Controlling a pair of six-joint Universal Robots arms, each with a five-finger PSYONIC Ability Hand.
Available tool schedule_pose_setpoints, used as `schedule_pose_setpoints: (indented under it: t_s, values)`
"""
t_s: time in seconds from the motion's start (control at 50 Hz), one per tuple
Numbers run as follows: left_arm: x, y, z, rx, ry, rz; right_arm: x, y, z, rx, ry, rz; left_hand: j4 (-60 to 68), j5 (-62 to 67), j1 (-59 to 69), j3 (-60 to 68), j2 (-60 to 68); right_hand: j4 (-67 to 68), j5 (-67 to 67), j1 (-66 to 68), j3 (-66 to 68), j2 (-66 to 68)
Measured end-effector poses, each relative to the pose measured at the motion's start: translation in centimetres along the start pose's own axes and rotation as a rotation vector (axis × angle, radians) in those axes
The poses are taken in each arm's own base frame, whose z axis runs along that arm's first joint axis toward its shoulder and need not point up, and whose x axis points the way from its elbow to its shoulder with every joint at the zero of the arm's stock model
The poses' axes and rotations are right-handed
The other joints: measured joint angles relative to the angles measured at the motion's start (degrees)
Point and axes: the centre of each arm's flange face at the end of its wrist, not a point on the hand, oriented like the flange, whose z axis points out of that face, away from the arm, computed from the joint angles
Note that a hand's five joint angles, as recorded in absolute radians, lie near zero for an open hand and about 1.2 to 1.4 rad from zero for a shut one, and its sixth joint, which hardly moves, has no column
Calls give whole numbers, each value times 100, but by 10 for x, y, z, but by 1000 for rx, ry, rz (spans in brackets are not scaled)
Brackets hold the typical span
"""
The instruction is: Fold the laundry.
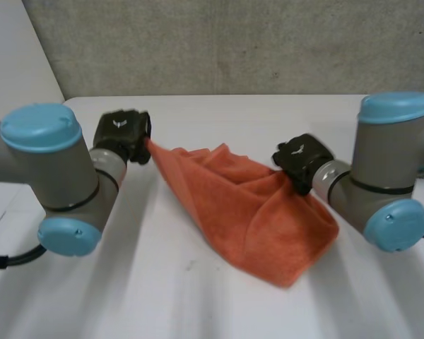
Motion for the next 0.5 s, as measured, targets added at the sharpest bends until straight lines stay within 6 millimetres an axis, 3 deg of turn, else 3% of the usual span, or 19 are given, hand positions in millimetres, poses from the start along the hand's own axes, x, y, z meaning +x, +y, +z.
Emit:
schedule_pose_setpoints:
  t_s: [0.08,0.14,0.32,0.34,0.36,0.38,0.44,0.48,0.5]
  values:
    - [-2,-26,5,76,-8,-9,19,-3,-17,-48,81,0,0,0,2,9,0,1,0,0,0,0]
    - [-4,-42,5,122,-13,-13,21,1,-33,-110,75,-9,0,0,2,9,10,1,26,0,0,0]
    - [-9,-83,3,240,-24,-23,-19,28,-107,-406,-252,-63,2,109,127,19,19,-6,68,1,-4,0]
    - [-9,-86,2,248,-25,-23,-23,27,-111,-405,-277,-58,2,109,127,27,19,-615,-470,-467,-606,824]
    - [-10,-89,1,258,-26,-23,-27,25,-116,-396,-303,-49,3,109,127,27,19,-615,-470,-467,-606,824]
    - [-10,-93,0,268,-25,-24,-32,20,-121,-366,-331,-26,4,109,127,27,19,-2709,-2470,-1981,-2705,867]
    - [-10,-98,-3,282,-19,-24,-33,10,-125,-304,-339,13,20,109,127,27,21,-3595,-3346,-2557,-3588,494]
    - [-9,-101,-6,291,-8,-23,-24,-3,-123,-225,-297,59,21,109,127,27,21,-3865,-3624,-2774,-3856,275]
    - [-9,-103,-7,294,-2,-23,-20,-7,-122,-199,-277,74,21,109,127,27,21,-4635,-4386,-3338,-4588,-315]
